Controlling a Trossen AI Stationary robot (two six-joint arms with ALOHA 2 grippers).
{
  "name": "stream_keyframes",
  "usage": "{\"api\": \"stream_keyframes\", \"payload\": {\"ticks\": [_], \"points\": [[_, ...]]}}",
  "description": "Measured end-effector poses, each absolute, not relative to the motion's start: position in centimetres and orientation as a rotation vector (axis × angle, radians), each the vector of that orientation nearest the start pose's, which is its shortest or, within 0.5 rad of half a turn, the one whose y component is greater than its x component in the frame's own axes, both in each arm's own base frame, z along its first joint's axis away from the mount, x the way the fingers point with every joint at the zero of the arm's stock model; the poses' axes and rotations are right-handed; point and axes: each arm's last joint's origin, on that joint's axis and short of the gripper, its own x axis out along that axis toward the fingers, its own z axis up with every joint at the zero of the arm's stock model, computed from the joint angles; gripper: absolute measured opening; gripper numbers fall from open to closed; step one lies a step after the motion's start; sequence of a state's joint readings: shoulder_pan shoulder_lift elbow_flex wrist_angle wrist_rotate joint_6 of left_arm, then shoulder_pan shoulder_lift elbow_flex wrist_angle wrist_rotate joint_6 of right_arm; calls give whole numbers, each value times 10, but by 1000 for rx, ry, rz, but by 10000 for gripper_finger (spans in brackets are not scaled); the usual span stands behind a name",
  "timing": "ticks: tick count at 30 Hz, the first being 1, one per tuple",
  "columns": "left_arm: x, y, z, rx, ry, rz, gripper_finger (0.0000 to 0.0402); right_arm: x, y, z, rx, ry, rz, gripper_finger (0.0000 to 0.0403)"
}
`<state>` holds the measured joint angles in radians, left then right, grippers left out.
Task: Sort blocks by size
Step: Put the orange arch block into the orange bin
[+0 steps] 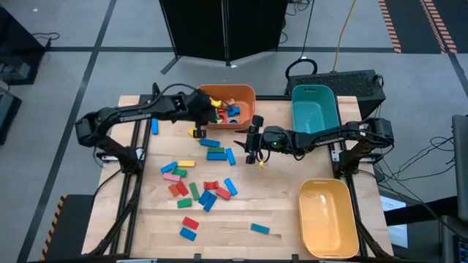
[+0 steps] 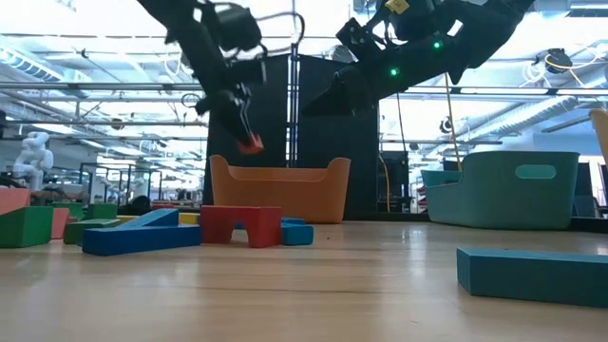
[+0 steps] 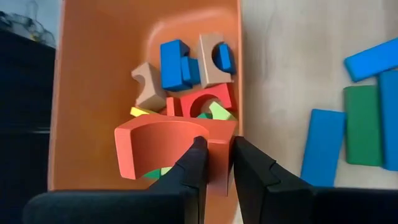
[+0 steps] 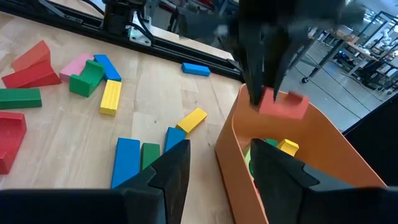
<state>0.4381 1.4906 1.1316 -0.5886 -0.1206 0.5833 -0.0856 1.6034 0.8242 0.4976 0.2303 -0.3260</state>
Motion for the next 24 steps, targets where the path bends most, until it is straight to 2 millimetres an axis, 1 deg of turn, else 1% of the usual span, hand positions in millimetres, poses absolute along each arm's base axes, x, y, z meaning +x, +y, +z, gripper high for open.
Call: {"api": "stream_keyframes", "payload": {"ticks": [3, 8, 13, 18, 24], "points": [[281, 146, 245, 359, 1073, 231, 52, 335, -35, 211, -342, 332, -265, 157], [285, 164, 224, 344, 1130, 236, 52, 335, -35, 211, -343, 333, -265, 157], [285, 178, 212, 317, 1148, 264, 52, 335, -36, 211, -348, 334, -265, 157], [286, 187, 210, 307, 1125, 299, 52, 335, -36, 211, -349, 335, -265, 157], [286, 190, 211, 307, 1104, 308, 52, 335, -37, 210, -349, 341, -269, 157]]}}
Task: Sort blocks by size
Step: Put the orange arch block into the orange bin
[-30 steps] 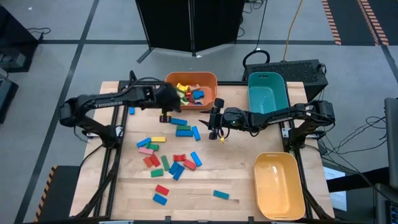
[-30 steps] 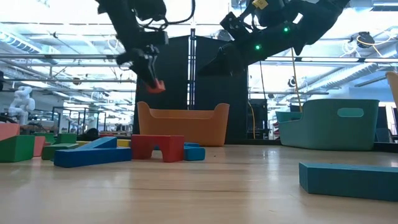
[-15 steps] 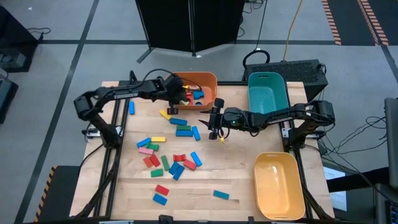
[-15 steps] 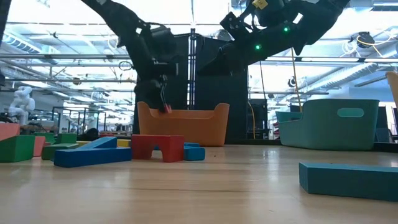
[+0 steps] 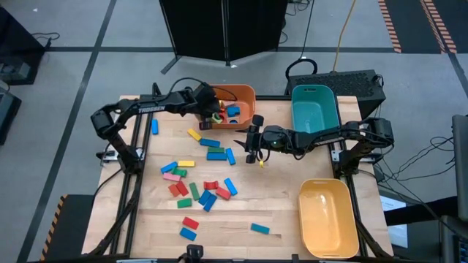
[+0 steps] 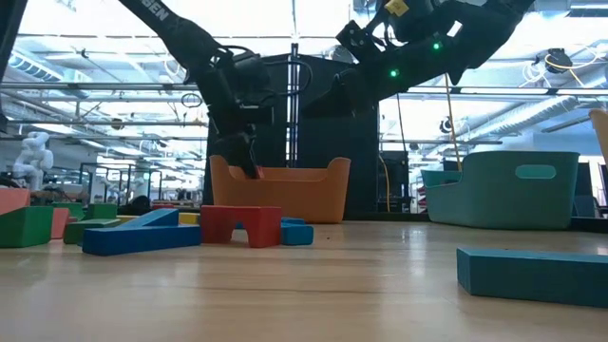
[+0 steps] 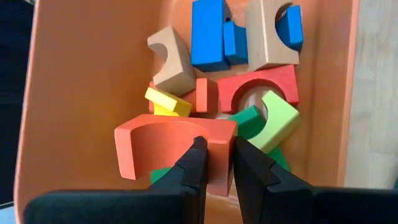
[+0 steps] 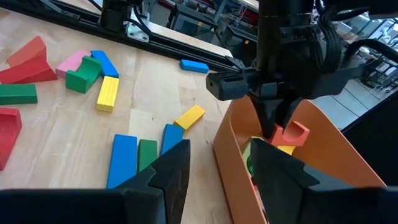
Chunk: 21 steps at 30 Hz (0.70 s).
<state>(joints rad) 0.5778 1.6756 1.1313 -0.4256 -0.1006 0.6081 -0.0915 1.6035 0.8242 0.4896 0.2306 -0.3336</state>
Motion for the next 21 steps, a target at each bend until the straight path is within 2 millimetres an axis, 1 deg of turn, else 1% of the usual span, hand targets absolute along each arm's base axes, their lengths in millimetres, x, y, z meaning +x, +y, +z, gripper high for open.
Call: {"api": "stream_keyframes", "payload": {"ticks": [10, 14, 18, 21], "points": [[286, 189, 211, 277, 1089, 300, 54, 335, -38, 210, -349, 342, -269, 157], [287, 189, 211, 275, 1075, 302, 75, 335, -38, 210, -349, 342, -269, 157], [287, 190, 212, 239, 1075, 364, 102, 335, -38, 210, -348, 342, -269, 157], [287, 191, 212, 229, 1071, 375, 107, 335, -38, 210, -349, 342, -269, 157]]}}
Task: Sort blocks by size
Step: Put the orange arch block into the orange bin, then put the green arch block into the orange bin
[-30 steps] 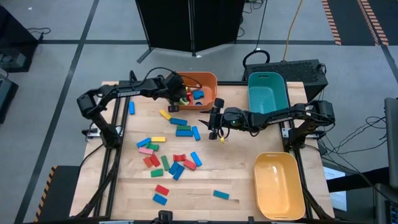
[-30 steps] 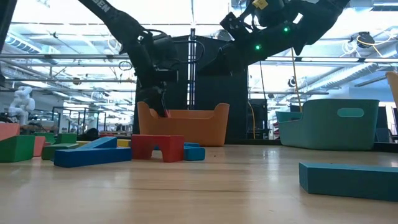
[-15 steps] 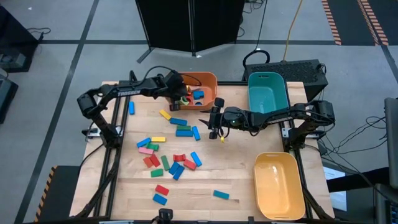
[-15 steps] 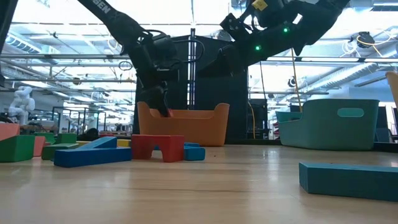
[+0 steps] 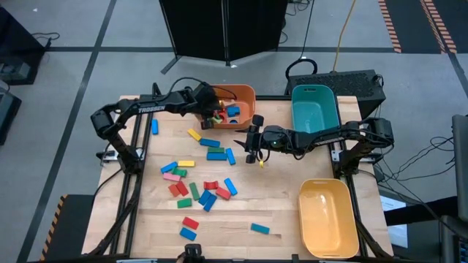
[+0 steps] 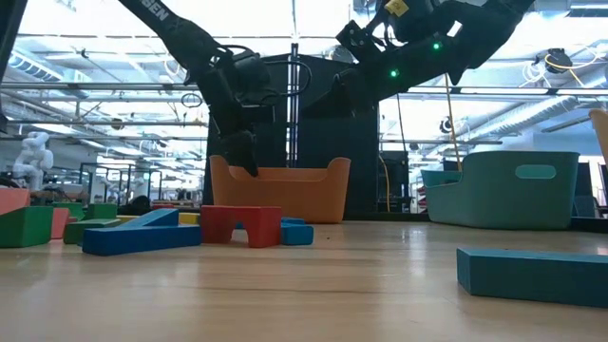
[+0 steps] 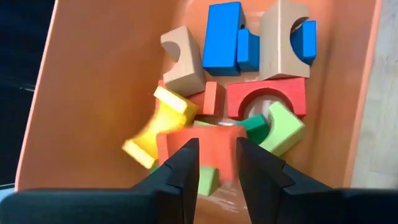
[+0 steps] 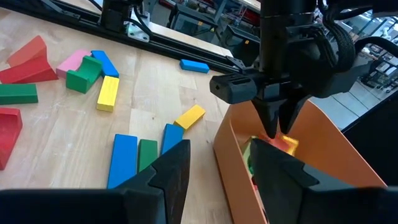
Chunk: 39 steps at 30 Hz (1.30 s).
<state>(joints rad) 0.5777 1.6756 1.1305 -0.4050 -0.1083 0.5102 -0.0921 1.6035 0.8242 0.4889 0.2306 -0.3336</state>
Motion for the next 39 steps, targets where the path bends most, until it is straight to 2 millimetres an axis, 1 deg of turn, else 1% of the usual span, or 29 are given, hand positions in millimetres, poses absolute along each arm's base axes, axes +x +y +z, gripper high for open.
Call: {"api": "stream_keyframes", "payload": {"ticks": [8, 11, 16, 19, 23, 27, 33, 36, 39], "points": [[287, 191, 212, 229, 1076, 392, 108, 335, -38, 210, -349, 342, -269, 157], [284, 189, 215, 238, 1090, 406, 111, 335, -38, 210, -349, 342, -269, 157], [277, 184, 224, 187, 1097, 438, 136, 335, -38, 210, -349, 342, -269, 157], [269, 176, 232, 132, 1121, 474, 150, 335, -38, 210, -349, 342, -269, 157], [258, 159, 241, 102, 1192, 448, 155, 335, -38, 210, -351, 342, -268, 157], [249, 138, 253, 57, 1223, 438, 155, 335, -38, 209, -369, 346, -261, 157], [239, 96, 268, 15, 1258, 392, 155, 340, -36, 204, -360, 326, -192, 157], [236, 79, 277, 28, 1229, 376, 155, 341, -36, 202, -360, 324, -193, 157], [235, 66, 284, 39, 1189, 366, 155, 342, -36, 202, -359, 310, -195, 157]]}}
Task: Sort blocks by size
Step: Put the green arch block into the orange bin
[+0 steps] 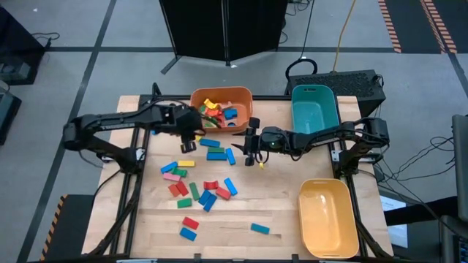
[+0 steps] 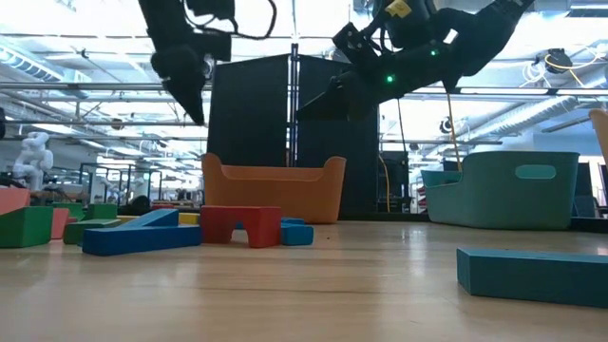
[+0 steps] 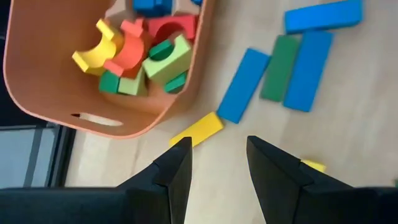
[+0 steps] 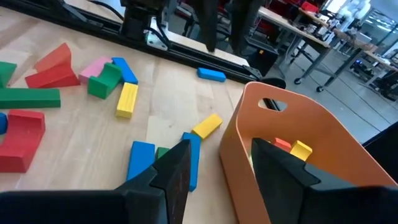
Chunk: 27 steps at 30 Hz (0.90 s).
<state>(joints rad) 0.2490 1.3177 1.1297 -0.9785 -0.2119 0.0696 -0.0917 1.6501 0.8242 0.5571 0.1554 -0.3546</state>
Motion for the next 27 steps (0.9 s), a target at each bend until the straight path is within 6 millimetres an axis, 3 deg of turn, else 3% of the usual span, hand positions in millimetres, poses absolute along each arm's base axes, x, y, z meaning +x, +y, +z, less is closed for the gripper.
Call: {"api": "stream_keyframes", "payload": {"ticks": [7, 18, 27], "points": [[227, 33, 284, 19, 1176, 313, 155, 342, -36, 201, -357, 315, -194, 157], [218, -12, 228, -9, 1251, 183, 155, 342, -36, 201, -357, 317, -194, 157], [209, -27, 199, -2, 1288, 77, 155, 342, -36, 201, -340, 314, -197, 157]]}}
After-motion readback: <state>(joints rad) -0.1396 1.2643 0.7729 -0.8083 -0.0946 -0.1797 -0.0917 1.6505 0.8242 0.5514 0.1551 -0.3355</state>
